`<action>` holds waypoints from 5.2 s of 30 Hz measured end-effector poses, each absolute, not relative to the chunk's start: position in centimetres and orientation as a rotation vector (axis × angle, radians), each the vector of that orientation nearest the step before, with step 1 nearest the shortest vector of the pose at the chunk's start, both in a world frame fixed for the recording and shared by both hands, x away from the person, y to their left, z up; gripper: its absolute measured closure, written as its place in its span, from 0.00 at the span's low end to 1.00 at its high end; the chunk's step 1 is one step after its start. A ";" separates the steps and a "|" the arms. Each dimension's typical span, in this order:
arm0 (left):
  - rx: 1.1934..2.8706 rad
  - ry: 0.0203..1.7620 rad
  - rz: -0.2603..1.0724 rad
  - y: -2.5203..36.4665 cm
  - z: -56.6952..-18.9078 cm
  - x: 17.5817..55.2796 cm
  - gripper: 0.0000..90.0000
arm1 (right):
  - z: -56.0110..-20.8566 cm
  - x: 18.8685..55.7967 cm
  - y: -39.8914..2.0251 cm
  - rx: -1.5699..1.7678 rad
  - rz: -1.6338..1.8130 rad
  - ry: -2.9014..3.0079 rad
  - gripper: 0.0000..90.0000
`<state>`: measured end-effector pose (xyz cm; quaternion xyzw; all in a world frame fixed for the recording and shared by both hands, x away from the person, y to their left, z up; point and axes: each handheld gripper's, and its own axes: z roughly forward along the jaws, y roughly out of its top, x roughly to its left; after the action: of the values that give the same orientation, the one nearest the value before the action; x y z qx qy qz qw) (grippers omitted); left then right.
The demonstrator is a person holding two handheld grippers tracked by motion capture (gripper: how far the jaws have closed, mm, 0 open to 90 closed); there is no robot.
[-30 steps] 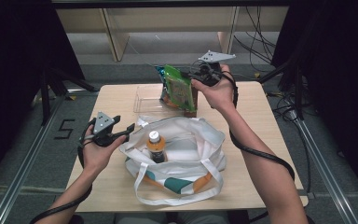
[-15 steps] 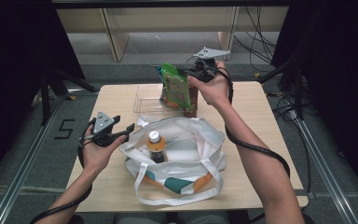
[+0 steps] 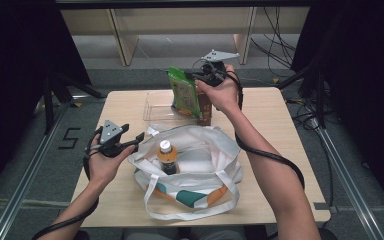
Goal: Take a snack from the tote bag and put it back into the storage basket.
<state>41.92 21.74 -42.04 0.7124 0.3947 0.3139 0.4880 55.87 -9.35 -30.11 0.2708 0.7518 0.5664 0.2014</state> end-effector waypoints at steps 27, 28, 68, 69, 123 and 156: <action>1.731 0.959 0.759 21.9 -42.2 41.9 0.38 | -32.6 58.8 -6.1 0.783 1.560 2.130 1.00; 1.732 0.962 0.760 21.9 -42.2 41.9 0.38 | -32.8 58.9 -6.0 0.771 1.557 2.125 1.00; 1.742 0.966 0.762 22.0 -42.3 41.7 0.38 | -35.6 60.2 -3.9 0.776 1.426 2.194 1.00; 1.745 0.969 0.764 22.0 -42.3 41.7 0.39 | -35.6 60.3 -4.0 0.752 1.416 2.189 1.00; 1.747 0.959 0.757 21.9 -42.4 41.7 0.39 | -35.9 59.6 -4.0 0.749 1.197 2.228 1.00; 1.748 0.954 0.756 21.9 -42.5 41.7 0.39 | -36.7 58.5 -4.4 0.853 0.907 2.369 0.98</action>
<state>41.73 21.87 -42.45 0.7178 0.3919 0.3103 0.4846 58.48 -4.43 -36.74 0.3100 0.8613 0.3297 0.2309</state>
